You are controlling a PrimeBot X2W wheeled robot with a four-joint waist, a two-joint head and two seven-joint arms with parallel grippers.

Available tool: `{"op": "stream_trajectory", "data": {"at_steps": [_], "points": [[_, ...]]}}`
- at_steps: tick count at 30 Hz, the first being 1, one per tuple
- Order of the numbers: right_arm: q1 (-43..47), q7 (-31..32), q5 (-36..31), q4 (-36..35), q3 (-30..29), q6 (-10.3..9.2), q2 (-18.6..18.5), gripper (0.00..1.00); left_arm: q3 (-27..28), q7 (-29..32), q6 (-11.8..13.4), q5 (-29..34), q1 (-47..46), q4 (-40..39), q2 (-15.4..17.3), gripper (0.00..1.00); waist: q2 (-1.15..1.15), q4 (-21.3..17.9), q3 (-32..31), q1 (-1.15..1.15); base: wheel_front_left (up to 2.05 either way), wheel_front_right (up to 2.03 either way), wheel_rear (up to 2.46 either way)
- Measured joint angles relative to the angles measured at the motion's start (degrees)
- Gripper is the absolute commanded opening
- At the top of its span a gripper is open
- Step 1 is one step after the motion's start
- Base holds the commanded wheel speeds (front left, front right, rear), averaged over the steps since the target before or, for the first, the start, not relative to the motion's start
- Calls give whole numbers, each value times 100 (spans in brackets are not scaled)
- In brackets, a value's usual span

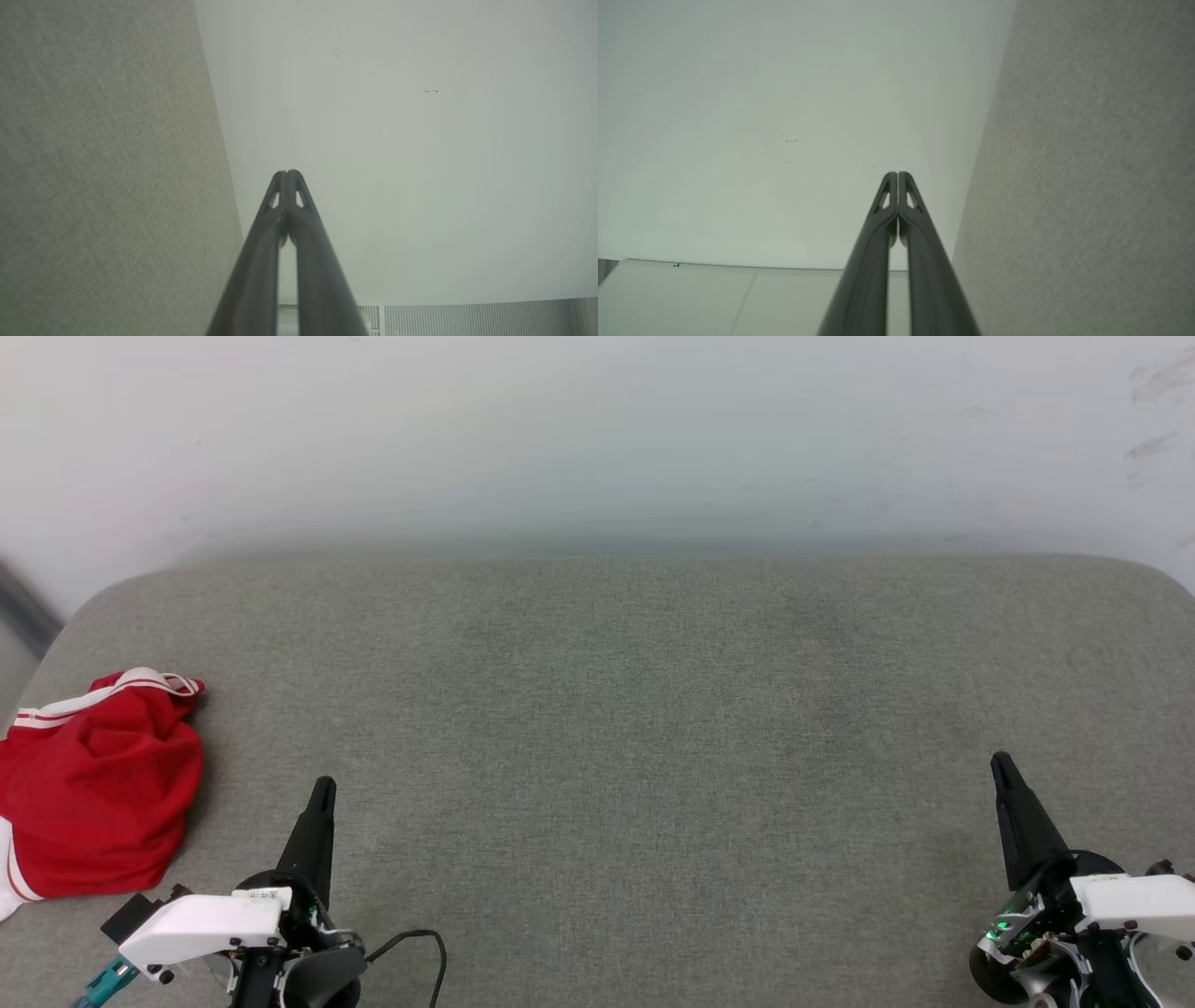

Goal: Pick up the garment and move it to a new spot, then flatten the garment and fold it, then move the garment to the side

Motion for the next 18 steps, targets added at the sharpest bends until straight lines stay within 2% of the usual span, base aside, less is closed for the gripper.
{"op": "stream_trajectory", "data": {"at_steps": [18], "points": [[0, 0, 0, 0, 0, 0, 0, 0, 0, 0, 0, -1, 0, 0, 0, 0, 0, 0, 0, 0, 0, 0, 0]]}}
